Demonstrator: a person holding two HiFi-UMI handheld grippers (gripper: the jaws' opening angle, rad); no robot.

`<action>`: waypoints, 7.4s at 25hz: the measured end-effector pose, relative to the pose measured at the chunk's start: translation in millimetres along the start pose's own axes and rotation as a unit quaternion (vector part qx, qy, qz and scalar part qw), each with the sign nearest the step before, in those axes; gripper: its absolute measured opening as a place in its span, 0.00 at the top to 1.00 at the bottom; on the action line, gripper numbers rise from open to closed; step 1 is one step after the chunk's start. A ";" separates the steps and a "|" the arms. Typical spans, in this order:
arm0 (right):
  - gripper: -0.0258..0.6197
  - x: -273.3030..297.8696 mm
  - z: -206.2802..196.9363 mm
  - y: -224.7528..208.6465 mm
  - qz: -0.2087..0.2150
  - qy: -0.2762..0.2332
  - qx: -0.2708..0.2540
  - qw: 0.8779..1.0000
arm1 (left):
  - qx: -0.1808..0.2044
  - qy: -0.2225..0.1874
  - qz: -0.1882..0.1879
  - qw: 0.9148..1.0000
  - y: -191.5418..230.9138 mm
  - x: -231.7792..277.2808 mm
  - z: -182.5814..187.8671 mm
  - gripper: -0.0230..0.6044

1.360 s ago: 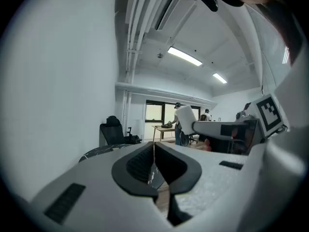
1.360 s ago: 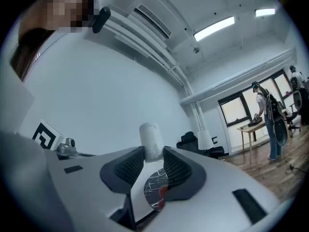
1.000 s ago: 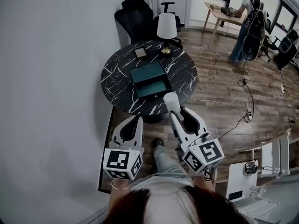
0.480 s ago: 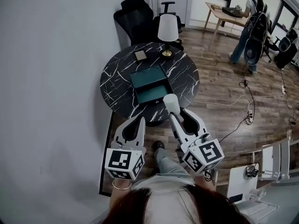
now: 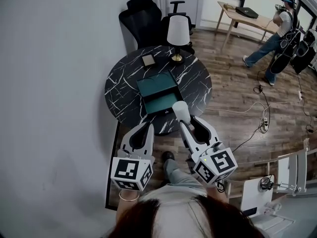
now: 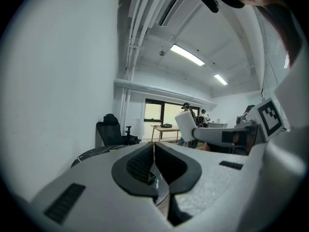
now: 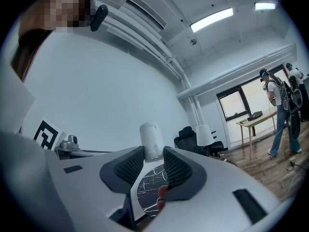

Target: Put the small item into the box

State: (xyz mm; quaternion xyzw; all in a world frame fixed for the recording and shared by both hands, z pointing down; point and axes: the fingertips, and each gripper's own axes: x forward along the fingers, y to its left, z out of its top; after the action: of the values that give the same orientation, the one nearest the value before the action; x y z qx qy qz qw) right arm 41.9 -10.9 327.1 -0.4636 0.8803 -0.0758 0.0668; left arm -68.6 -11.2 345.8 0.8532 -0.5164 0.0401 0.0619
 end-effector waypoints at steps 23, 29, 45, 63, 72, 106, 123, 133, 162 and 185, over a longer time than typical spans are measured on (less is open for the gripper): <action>0.74 51.5 -10.9 -29.0 0.001 0.022 0.005 1.000 | -0.004 0.012 0.000 1.000 30.9 48.0 -0.5 0.94; 0.74 66.3 -14.5 -40.9 0.000 0.031 0.004 1.000 | -0.005 0.014 0.002 1.000 40.3 64.0 1.2 0.94; 0.74 108.1 -31.5 -63.1 0.001 0.061 0.002 0.998 | -0.008 0.028 -0.002 1.000 61.4 102.0 0.2 0.94; 0.74 145.4 -56.2 -85.9 0.018 0.103 -0.006 0.994 | -0.008 0.033 -0.002 0.999 74.2 139.0 3.2 0.94; 0.74 160.7 -76.9 -94.0 0.029 0.133 -0.024 0.990 | -0.012 0.038 0.000 0.999 80.3 151.6 0.6 0.94; 0.74 220.6 -167.7 -125.0 0.100 0.249 -0.092 0.959 | -0.024 0.050 0.015 0.998 117.9 207.5 -2.7 0.94; 0.74 231.3 -229.4 -135.4 0.143 0.322 -0.148 0.924 | -0.028 0.055 0.020 0.998 127.7 222.2 -5.4 0.94; 0.74 232.9 -266.0 -151.5 0.151 0.374 -0.172 0.899 | -0.031 0.059 0.022 0.998 131.5 227.8 -8.7 0.94; 0.74 241.7 -348.0 -176.1 0.196 0.497 -0.216 0.817 | -0.036 0.088 0.023 0.995 134.3 243.9 -24.1 0.94; 0.72 241.2 -354.6 -173.9 0.181 0.520 -0.241 0.799 | -0.035 0.090 0.028 0.995 133.6 230.4 -25.3 0.94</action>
State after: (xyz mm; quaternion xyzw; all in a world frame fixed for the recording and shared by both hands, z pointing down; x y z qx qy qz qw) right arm -19.9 -282.0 697.0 -0.1874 0.8405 -0.0771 -0.5025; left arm -80.3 -270.8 409.9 0.8287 -0.5332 0.1005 0.1372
